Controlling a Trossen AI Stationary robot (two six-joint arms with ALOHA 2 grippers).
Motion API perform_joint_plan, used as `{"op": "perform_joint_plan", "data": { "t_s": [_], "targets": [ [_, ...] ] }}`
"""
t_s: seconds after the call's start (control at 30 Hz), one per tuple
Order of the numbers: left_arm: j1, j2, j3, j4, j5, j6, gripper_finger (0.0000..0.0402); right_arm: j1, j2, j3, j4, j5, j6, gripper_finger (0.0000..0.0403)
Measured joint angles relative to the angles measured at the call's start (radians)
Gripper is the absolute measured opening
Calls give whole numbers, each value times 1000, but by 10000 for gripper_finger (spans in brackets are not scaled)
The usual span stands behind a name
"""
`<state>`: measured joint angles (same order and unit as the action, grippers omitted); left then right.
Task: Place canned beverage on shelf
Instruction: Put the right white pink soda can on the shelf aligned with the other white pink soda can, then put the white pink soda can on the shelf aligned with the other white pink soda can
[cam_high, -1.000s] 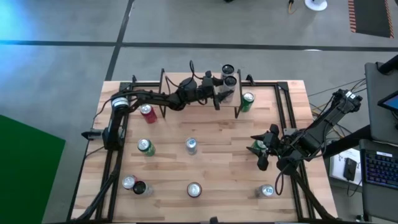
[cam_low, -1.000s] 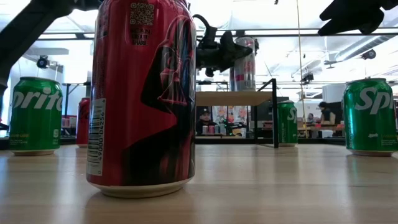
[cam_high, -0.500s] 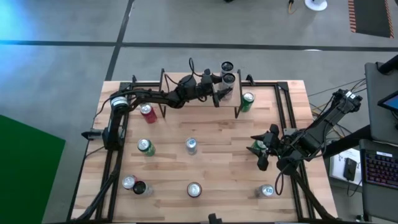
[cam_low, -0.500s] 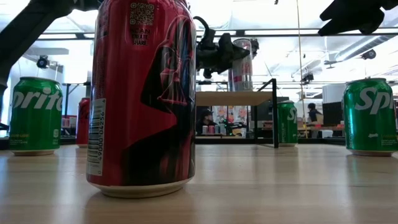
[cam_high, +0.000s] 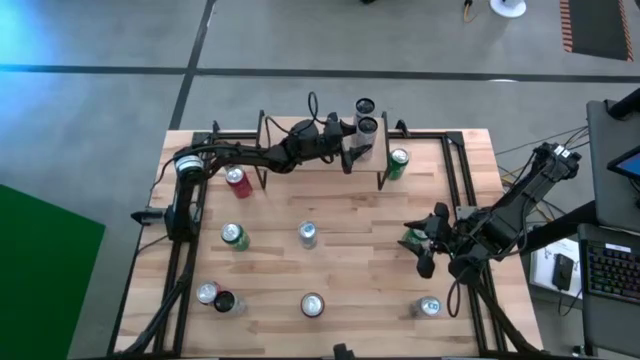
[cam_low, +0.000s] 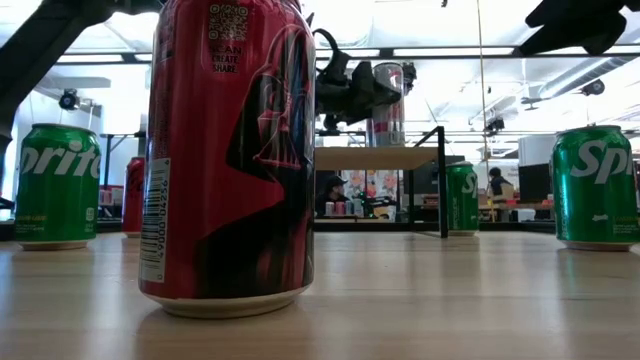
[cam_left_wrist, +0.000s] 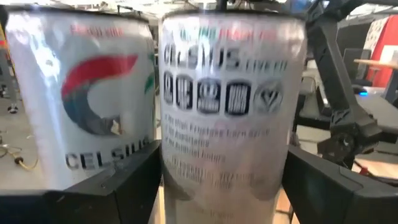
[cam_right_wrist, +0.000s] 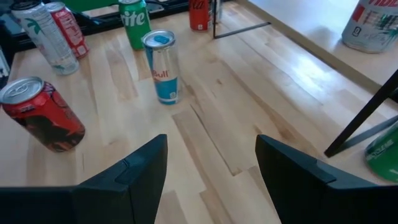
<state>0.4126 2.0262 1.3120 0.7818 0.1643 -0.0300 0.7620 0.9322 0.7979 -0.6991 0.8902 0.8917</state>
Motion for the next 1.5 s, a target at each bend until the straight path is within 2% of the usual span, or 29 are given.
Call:
{"op": "perform_joint_plan", "data": {
  "t_s": [0.27, 0.57, 0.7, 0.87, 1.03, 1.2, 1.37, 1.5],
  "targets": [
    [-2, -18, 0, -31, 3, 19, 324, 0, 0, 0, 2, 0, 0, 233],
    [-23, -124, 0, -271, -15, 72, 334, 0, -1, 0, 2, 0, 2, 233],
    [-45, -169, -8, -398, -98, 96, 334, 0, -1, 0, 1, 1, 1, 233],
    [-96, -230, -59, -439, -286, 189, 327, 0, -1, -28, 2, 45, -1, 233],
    [-134, -337, -159, -425, -336, 201, 312, 0, -2, -103, 10, 60, 70, 233],
    [-179, -492, -347, -416, -361, 130, 297, 6, -6, -177, 115, 47, 72, 233],
    [-283, -678, -564, -415, -532, 69, 284, 21, -20, -211, 303, 14, -126, 233],
    [-403, -838, -664, -517, -696, 39, 279, 21, -54, -221, 377, -3, -281, 233]
  ]
}}
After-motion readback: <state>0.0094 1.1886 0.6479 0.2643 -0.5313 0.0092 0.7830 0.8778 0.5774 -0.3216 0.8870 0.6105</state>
